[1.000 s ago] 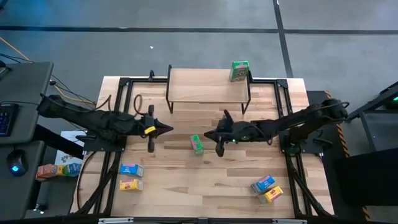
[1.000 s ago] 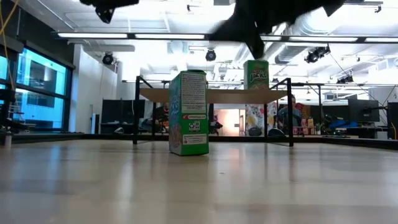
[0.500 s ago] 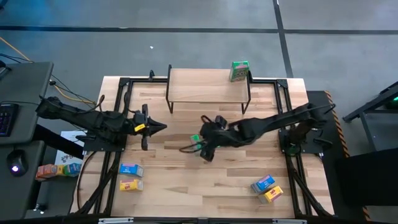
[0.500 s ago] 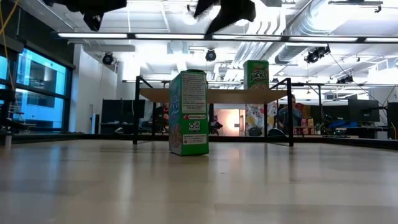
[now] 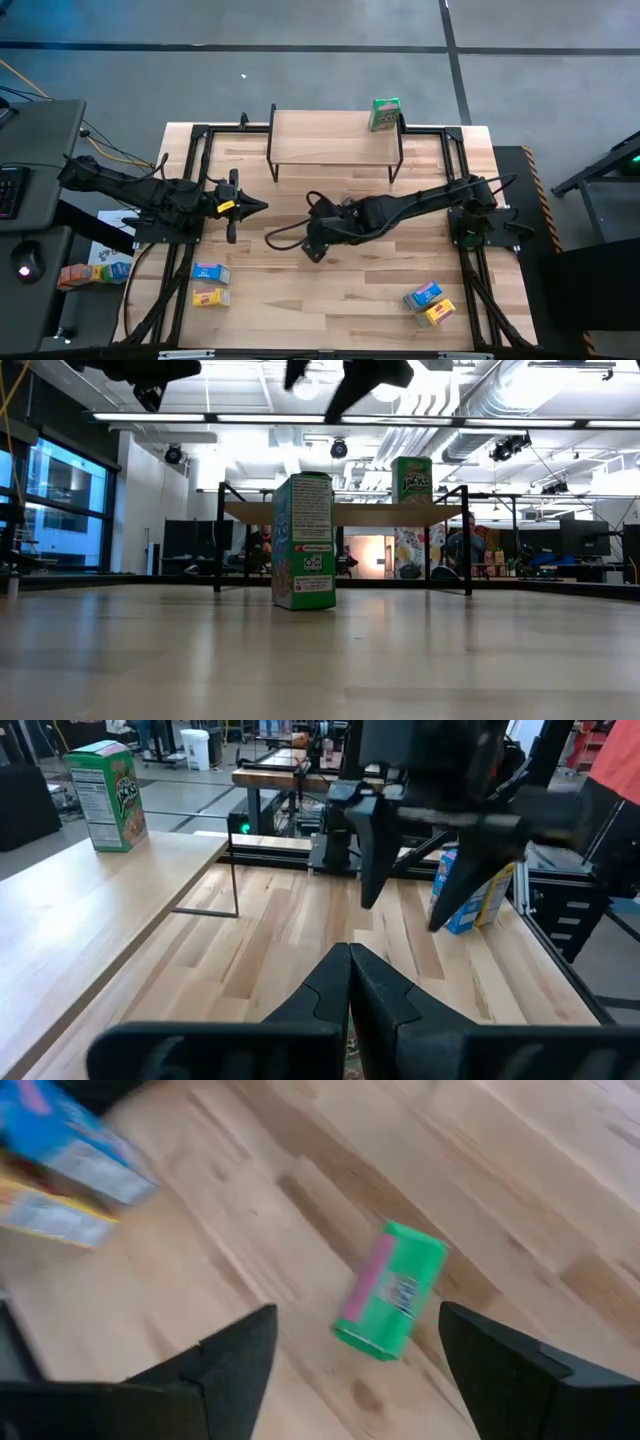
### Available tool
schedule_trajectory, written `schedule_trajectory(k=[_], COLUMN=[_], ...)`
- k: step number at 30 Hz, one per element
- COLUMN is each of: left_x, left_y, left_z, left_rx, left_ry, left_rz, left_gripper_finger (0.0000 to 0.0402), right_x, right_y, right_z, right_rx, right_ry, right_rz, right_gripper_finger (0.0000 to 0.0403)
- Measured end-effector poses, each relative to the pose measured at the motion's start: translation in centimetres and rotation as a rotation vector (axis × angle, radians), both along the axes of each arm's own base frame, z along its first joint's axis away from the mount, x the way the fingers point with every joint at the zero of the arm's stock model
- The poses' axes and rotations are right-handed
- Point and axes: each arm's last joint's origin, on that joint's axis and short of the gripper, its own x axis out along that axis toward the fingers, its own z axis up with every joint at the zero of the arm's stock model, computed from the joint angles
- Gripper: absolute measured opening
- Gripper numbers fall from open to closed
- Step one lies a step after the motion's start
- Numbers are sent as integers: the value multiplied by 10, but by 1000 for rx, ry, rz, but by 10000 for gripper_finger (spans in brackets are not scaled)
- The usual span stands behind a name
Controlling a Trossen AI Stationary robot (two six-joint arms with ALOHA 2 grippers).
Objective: Stack cereal on shelf
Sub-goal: Put the green cereal box on the shelf
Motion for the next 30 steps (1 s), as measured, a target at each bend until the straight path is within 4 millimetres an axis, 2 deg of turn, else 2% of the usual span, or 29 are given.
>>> schedule_trajectory(k=[5,15,30], left_x=[0,0,0], left_y=[0,0,0], left_z=[0,1,-1], left_rx=[-17,-18,-23], left_ry=[-6,-8,6], left_rz=[3,4,6], left_gripper_finger=[0,0,0], right_x=[2,21,34], right_y=[-1,8,9], right_z=[-11,-49,-75], right_rx=[-98,-172,-258], right_ry=[23,66,59], right_rz=[-88,-82,-146], right_gripper_finger=[275,275,275])
